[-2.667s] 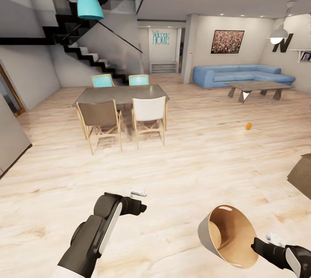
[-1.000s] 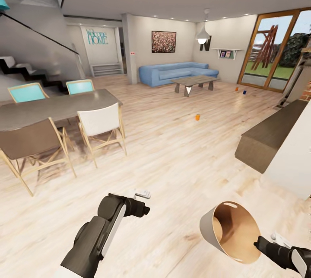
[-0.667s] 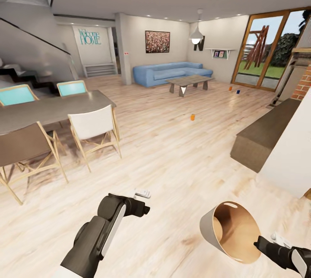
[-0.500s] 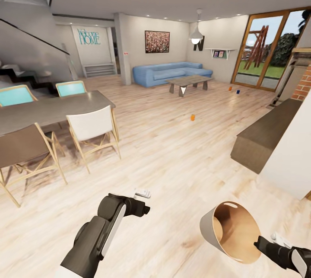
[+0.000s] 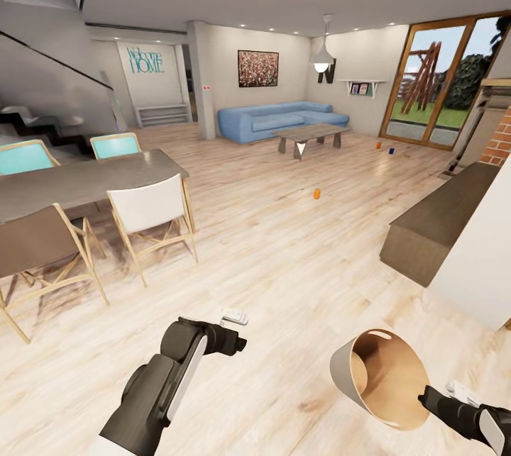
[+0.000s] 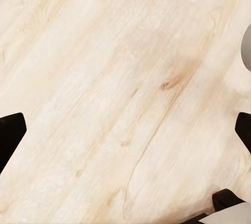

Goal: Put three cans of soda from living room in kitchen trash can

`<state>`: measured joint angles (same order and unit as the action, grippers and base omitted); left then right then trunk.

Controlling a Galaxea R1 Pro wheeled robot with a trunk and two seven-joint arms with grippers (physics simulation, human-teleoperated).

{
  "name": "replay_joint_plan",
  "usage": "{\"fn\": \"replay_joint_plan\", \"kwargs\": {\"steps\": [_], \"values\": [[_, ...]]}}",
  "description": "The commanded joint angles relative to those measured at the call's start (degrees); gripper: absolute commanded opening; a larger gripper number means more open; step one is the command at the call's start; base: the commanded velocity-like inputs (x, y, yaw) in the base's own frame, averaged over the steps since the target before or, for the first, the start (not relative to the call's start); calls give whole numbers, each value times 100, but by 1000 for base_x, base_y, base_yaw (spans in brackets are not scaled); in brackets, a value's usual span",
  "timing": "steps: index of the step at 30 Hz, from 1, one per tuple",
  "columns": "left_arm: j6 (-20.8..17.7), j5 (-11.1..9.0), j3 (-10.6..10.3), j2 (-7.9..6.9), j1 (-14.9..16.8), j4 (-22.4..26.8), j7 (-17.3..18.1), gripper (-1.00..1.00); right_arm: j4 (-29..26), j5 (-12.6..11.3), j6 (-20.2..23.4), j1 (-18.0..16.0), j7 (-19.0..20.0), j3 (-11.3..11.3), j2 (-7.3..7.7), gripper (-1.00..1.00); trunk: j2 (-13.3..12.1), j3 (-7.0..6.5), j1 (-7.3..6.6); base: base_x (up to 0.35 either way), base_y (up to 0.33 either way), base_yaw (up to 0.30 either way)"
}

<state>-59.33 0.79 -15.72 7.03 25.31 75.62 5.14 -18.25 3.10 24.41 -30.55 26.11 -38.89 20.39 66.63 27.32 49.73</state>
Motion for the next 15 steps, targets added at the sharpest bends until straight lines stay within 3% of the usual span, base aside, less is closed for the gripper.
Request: {"fn": "replay_joint_plan", "kwargs": {"steps": [1, 15], "values": [[0, 0, 0, 0, 0, -1, -1, 100, -4, -102, 24, -3, 34, -28, 0, -100, 0, -1, 0, 2, 0, 0], [2, 0, -1, -2, 0, 4, -5, 100, -4, -107, 20, -3, 21, -29, 0, -100, 0, -1, 0, 0, 0, 0]]}}
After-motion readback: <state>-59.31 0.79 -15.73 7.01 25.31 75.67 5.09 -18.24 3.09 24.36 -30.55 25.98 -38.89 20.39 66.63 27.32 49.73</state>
